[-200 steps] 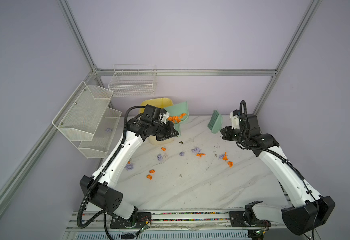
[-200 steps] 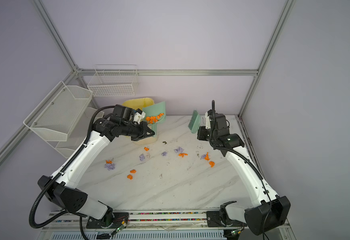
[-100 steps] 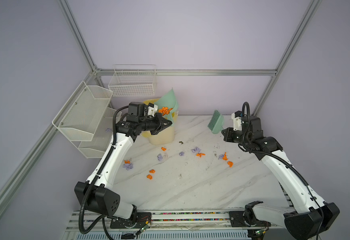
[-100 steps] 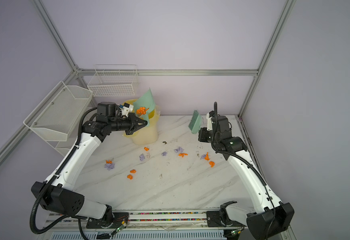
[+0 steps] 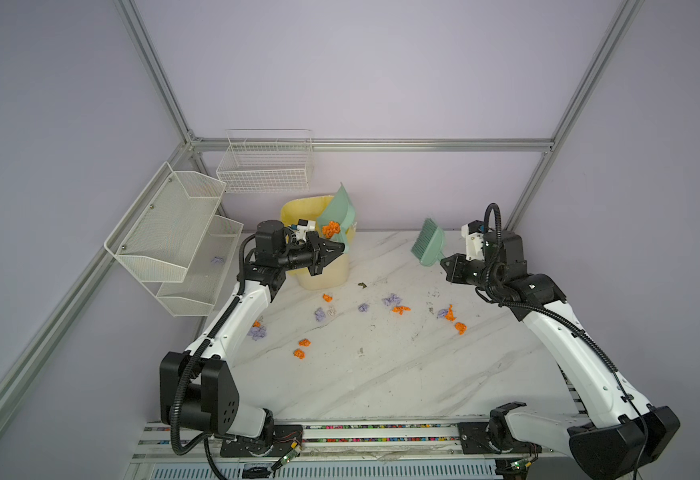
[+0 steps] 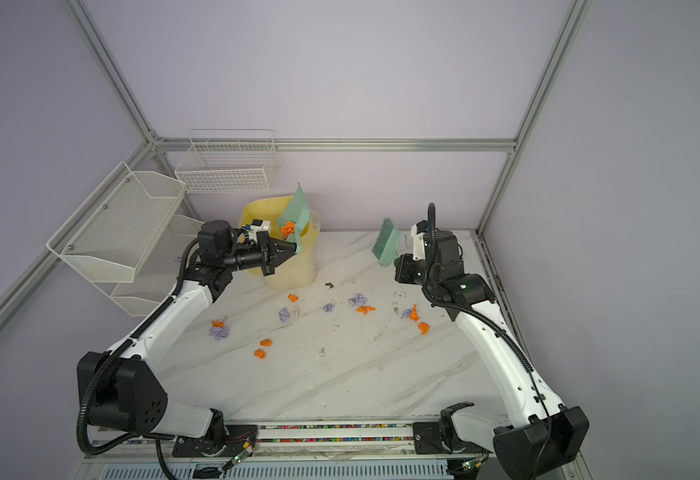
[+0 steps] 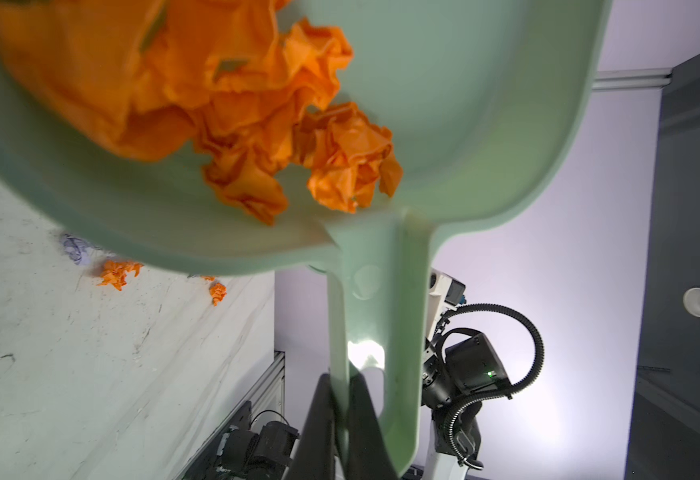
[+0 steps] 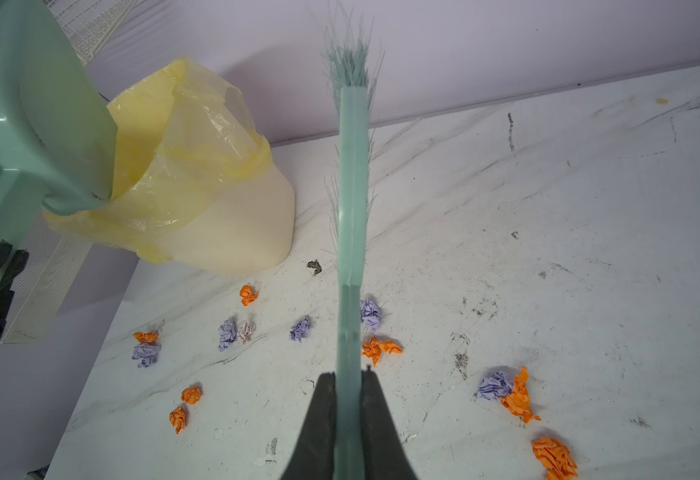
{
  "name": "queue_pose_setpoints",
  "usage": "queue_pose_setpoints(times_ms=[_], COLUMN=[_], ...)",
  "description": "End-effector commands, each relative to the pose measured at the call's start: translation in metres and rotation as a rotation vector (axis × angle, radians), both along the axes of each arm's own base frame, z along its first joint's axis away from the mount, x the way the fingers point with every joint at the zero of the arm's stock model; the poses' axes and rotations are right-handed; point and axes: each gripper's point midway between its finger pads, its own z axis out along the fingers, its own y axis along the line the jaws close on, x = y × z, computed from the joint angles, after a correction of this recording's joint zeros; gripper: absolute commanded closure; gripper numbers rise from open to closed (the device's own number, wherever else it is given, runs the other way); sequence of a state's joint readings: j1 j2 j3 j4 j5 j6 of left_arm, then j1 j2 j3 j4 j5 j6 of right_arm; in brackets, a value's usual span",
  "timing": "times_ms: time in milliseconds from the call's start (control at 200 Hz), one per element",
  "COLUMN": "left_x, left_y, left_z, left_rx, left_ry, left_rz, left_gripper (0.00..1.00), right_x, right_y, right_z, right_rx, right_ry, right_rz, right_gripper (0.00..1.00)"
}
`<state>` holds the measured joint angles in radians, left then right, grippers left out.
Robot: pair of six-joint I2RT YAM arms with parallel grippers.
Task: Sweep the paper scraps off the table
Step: 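Tilt the dustpan with the left gripper to dump scraps into the bin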
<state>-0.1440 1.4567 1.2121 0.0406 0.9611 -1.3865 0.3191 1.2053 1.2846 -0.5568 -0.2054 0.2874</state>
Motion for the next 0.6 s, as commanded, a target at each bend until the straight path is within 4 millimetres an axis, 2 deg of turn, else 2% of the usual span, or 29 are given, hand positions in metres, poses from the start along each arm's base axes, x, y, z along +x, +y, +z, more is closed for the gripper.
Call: queue_pose_setpoints(times_ms=[0, 180, 275, 385, 595], left_x=[-0.003, 0.002, 0.003, 0.001, -0.003], left_y=[0.007, 0.017, 0.018, 0.022, 0.028], left_z=[0.032, 0.057, 0.062, 0.060, 0.051], left_rx=[-0.117, -0.294, -0.383, -0.478, -0.553], left_ry=[-0.097, -0.145, -0.135, -0.137, -0.134], left_rz=[-0.032, -0.049, -0.072, -0.085, -0.072], left_gripper=[1.00, 1.00, 1.00, 1.00, 1.00], right_x=[-0.001, -0.004, -0.006, -0.006, -0.005], right_y=[0.001, -0.001, 0.000, -0.002, -0.002], right_z=[0.023, 0.026, 0.027, 0.026, 0.027], right_rx=[0.045, 0.048, 0.055, 0.048, 0.052], right_ry=[-0.059, -0.068, -0.070, -0.068, -0.067], right_rz=[0.003, -0.001, 0.001, -0.006, -0.009], right_gripper=[1.00, 1.00, 1.00, 1.00, 1.00])
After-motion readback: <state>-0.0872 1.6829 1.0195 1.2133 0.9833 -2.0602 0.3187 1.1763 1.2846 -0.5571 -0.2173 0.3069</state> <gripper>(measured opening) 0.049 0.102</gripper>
